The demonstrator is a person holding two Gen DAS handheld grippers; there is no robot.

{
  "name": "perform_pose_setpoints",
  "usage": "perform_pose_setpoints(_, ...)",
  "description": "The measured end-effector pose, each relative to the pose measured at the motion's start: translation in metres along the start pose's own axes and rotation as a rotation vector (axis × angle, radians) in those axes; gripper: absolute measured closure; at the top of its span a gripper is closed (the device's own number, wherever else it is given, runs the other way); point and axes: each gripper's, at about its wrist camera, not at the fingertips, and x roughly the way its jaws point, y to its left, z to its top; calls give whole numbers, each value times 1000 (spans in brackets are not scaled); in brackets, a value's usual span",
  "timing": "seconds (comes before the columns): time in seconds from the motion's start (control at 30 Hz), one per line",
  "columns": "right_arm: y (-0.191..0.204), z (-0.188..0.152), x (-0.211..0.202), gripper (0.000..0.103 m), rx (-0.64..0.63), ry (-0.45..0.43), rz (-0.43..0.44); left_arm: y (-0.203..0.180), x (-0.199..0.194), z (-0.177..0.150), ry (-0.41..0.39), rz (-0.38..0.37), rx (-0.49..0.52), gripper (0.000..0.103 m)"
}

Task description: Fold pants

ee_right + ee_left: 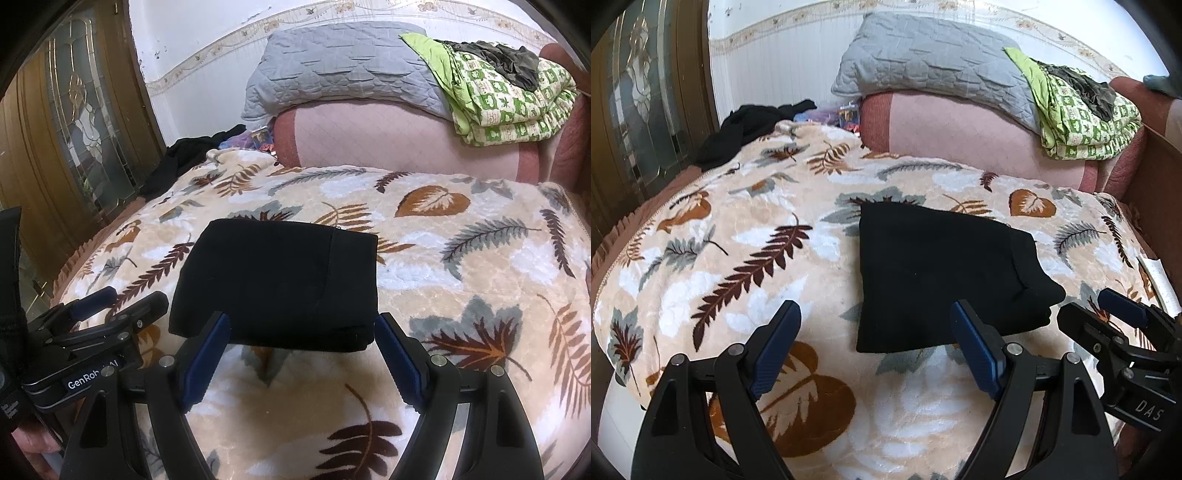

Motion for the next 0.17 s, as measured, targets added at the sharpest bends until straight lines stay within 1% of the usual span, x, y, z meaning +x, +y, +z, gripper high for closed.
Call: perform_pose_setpoints(0.17, -3, -2, -10, 21, 2, -10, 0, 0, -4, -1, 8, -19, 0, 18)
